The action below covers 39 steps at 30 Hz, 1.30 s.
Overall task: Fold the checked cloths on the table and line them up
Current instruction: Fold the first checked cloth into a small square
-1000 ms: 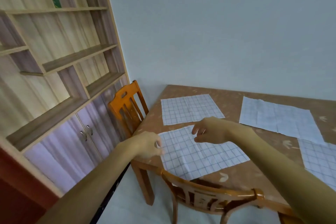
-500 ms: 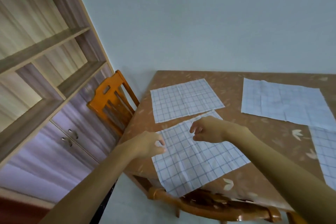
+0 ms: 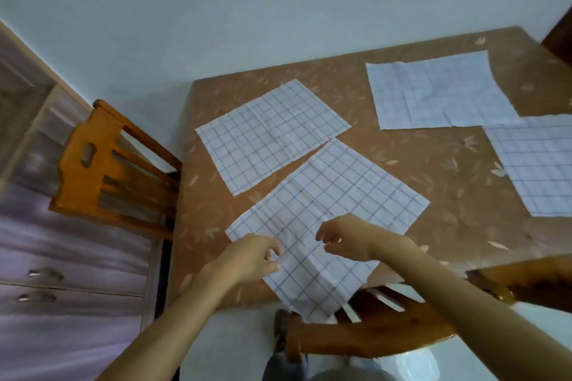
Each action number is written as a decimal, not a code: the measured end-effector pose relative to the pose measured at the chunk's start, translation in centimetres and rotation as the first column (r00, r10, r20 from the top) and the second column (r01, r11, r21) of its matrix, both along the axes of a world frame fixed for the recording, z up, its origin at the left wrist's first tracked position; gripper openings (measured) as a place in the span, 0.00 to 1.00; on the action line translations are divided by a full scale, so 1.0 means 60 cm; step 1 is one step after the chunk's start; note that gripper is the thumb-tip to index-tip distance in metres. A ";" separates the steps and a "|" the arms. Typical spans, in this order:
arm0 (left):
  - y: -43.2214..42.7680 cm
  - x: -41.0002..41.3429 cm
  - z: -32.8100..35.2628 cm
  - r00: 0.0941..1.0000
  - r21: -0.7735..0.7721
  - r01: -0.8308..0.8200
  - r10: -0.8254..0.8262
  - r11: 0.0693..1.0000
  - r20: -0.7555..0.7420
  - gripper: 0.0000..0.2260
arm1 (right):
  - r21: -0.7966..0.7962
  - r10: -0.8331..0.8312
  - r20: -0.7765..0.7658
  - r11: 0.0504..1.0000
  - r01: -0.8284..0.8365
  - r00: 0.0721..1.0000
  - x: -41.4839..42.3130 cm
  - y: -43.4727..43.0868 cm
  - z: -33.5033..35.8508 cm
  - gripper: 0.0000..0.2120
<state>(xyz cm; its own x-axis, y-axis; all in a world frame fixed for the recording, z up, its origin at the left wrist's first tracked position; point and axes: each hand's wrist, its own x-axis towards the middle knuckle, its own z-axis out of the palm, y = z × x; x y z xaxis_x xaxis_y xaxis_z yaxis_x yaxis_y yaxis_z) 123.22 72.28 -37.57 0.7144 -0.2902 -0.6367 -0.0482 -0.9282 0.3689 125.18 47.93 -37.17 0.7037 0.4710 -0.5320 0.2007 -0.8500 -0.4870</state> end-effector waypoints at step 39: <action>0.025 -0.031 -0.293 0.816 -0.002 0.420 -0.377 0.908 0.439 0.25 | -0.169 -0.391 0.028 0.905 0.390 0.920 -0.169 0.151 -0.222 0.45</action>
<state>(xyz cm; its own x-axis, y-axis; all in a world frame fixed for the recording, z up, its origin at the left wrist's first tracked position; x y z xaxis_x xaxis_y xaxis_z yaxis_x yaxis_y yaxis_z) 121.38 73.80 -55.15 0.7142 -0.6505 -0.2583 -0.5756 -0.7559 0.3120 115.04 57.00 -50.49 0.8095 0.0632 -0.5837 -0.1661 -0.9289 -0.3309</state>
